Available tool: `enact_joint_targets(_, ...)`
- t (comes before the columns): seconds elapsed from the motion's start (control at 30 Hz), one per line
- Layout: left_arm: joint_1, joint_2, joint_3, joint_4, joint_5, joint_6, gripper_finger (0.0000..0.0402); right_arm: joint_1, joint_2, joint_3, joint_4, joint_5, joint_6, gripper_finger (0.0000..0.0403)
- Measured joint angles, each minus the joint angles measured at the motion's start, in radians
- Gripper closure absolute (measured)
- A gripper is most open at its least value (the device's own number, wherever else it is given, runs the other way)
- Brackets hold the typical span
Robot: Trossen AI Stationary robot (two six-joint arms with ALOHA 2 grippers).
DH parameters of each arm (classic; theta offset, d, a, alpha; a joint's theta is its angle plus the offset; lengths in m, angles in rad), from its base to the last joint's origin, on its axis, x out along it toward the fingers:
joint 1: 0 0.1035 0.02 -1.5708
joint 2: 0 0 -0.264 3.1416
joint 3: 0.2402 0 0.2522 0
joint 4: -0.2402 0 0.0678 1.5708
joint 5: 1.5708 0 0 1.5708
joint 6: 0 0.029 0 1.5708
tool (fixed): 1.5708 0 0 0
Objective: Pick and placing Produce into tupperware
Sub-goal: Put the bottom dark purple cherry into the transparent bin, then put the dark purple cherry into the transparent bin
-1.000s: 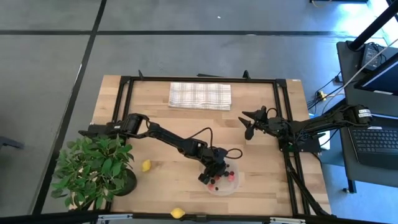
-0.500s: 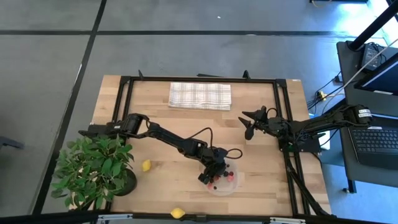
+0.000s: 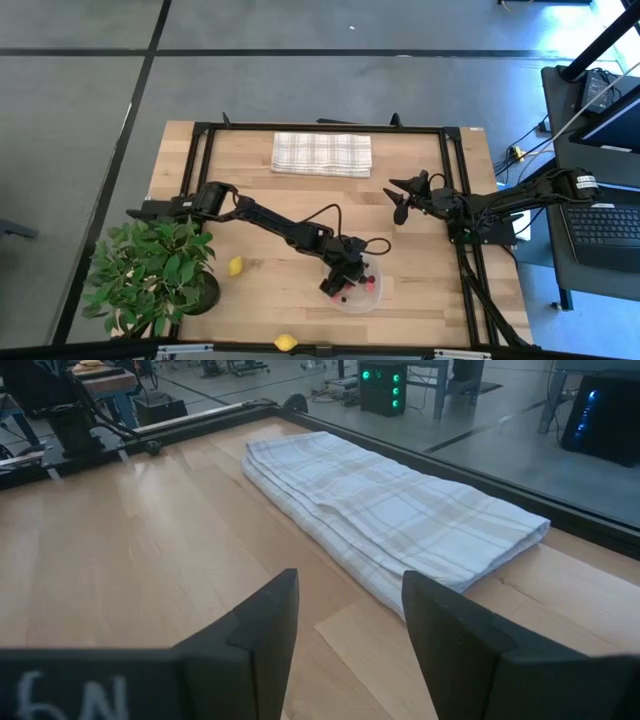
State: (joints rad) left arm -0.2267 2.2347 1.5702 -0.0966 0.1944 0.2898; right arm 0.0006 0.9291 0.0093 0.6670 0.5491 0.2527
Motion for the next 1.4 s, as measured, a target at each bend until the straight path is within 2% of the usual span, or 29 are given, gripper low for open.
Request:
enact_joint_targets(0.2, -0.007, -0.013, 0.070, -0.099, 0.000, 0.002, 0.0215, 0.000, 0.000, 0.000, -0.009, 0.000, 0.002, 0.0221)
enact_joint_targets(0.47, 0.029, -0.042, 0.188, -0.340, -0.008, 0.060, 0.0214, 0.000, 0.000, 0.000, -0.011, 0.000, 0.005, 0.0221)
enact_joint_targets(0.77, 0.143, -0.232, 0.214, -0.722, -0.049, 0.009, 0.0214, 0.000, 0.004, 0.001, -0.018, -0.029, 0.033, 0.0221)
enact_joint_targets(0.97, 0.222, -0.393, 0.214, -0.977, -0.194, -0.058, 0.0214, 0.001, 0.004, 0.001, -0.051, -0.030, 0.056, 0.0221)
enact_joint_targets(1.13, 0.274, -0.517, 0.162, -1.074, -0.234, -0.159, 0.0214, 0.001, 0.004, 0.001, -0.068, -0.030, 0.059, 0.0221)
enact_joint_targets(1.3, 0.321, -0.659, 0.020, -1.081, -0.247, -0.264, 0.0214, 0.001, 0.004, 0.001, -0.068, -0.030, 0.060, 0.0221)
enact_joint_targets(1.4, 0.344, -0.743, -0.072, -1.079, -0.320, -0.330, 0.0214, 0.001, 0.004, 0.001, -0.068, -0.030, 0.061, 0.0221)
